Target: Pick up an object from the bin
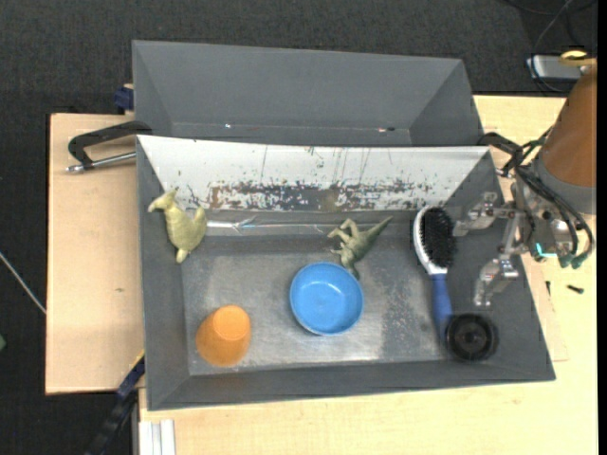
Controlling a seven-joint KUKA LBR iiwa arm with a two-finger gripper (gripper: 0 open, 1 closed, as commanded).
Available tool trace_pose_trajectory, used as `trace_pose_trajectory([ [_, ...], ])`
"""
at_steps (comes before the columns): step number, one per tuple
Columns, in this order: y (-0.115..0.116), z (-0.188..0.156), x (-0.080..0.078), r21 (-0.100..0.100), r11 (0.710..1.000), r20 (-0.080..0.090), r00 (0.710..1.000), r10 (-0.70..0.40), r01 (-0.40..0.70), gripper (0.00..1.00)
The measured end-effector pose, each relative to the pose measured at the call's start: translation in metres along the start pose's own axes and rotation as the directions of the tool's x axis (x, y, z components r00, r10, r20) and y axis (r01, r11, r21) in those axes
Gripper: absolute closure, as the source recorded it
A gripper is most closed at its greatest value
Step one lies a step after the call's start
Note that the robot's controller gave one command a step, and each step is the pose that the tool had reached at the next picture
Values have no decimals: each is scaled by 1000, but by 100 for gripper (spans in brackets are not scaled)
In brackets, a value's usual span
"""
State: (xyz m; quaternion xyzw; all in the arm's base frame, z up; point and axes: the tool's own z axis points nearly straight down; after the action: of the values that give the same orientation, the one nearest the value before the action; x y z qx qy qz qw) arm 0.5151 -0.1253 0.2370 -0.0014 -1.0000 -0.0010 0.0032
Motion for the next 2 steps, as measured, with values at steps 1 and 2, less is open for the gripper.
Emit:
trace_pose_trajectory([
  [1, 70, 97, -65, -3, 998, 3, 998, 60, -60, 0],
  [2, 119, 136, 21, -2, 1000, -3, 1000, 25, -25, 0],
])
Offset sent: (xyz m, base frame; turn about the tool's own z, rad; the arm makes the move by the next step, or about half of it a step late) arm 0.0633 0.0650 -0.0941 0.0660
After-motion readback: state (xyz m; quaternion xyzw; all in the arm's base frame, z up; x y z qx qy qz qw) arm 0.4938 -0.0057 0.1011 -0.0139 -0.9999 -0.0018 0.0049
